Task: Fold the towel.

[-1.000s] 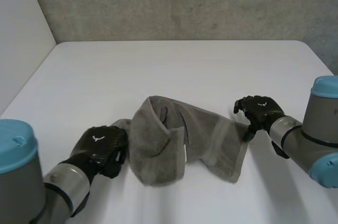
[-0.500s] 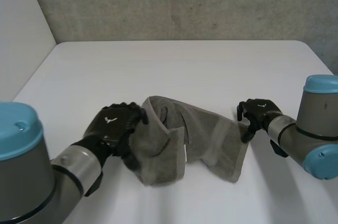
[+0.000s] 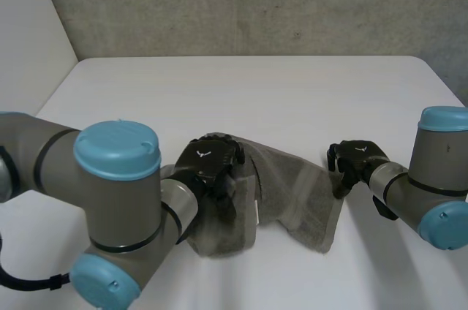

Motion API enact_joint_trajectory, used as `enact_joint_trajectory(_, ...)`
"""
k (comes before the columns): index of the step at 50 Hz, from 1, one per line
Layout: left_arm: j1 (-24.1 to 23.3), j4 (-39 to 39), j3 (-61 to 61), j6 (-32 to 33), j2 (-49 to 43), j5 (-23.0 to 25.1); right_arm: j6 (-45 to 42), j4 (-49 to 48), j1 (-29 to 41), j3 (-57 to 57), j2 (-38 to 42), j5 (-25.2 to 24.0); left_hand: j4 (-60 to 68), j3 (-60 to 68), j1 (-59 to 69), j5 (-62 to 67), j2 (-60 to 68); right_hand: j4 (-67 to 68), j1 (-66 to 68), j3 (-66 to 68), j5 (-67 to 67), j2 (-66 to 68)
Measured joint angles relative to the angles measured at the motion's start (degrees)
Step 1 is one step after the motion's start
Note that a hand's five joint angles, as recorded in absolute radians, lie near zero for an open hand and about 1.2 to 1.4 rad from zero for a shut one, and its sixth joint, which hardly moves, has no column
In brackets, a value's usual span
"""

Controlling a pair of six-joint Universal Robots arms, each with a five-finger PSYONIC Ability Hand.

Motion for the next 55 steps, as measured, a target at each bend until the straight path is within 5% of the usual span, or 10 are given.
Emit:
enact_joint_trajectory(11, -0.2, 0.0, 2.4, 0.2, -3.6, -2.7, 0.2, 0.9, -0.1, 0.6, -1.1, -0.2, 0.0, 0.0, 0.0, 0.0, 0.0, 13.5, 12.8, 13.5, 17.5, 13.1)
enact_joint_trajectory(55, -2.9, 0.4, 6.2, 0.4, -8.5, -3.9, 0.1, 2.7, 0.1, 6.6, -6.2, -0.9, 0.0, 0.0, 0.0, 0.0, 0.0, 7.7, 6.8, 7.3, 11.0, 7.3)
